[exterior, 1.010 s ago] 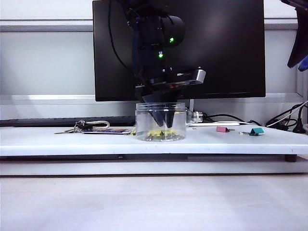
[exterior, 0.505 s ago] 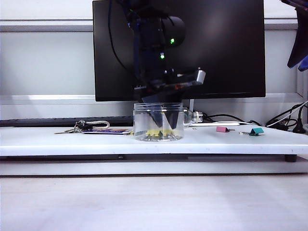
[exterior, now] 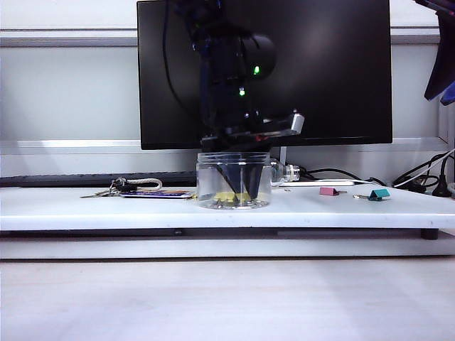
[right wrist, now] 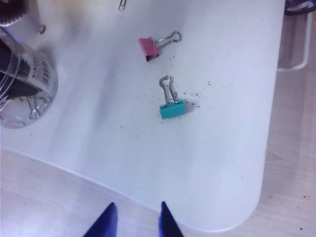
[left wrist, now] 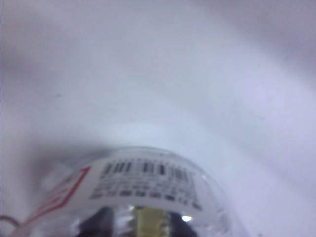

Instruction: Take the clips out of the round transparent plastic box and place them on the table.

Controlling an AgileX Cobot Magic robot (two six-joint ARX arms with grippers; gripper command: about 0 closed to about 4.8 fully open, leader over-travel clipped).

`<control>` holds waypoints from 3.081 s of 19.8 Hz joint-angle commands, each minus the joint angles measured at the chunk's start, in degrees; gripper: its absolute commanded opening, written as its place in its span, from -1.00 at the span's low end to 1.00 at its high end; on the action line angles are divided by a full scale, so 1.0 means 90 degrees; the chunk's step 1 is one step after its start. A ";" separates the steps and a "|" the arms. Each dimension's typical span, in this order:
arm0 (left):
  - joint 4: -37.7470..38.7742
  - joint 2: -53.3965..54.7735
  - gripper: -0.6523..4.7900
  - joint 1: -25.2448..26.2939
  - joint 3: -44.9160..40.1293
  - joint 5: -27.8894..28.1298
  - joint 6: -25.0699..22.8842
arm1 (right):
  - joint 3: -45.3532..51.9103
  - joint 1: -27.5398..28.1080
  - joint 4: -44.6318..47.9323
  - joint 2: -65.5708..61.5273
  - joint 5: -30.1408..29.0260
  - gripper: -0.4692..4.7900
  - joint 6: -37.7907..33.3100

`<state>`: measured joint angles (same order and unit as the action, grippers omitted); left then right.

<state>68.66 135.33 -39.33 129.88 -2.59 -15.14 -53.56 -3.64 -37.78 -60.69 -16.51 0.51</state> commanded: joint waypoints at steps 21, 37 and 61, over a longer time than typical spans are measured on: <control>0.0168 -0.0374 -0.29 -0.0015 -0.0017 0.0024 -0.0083 | -0.0015 -0.0002 0.0087 0.0017 -0.0017 -0.38 0.0019; 0.0435 -0.0442 -0.24 -0.0024 -0.0032 0.0029 0.0408 | -0.0015 -0.0002 0.0083 0.0017 -0.0017 -0.38 0.0019; 0.0306 -0.0078 -0.06 0.0036 -0.0070 0.0338 0.0202 | -0.0015 -0.0002 0.0080 0.0017 -0.0017 -0.38 0.0022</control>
<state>71.59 134.17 -39.09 129.21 -0.19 -13.06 -53.56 -3.64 -37.58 -60.69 -16.51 0.51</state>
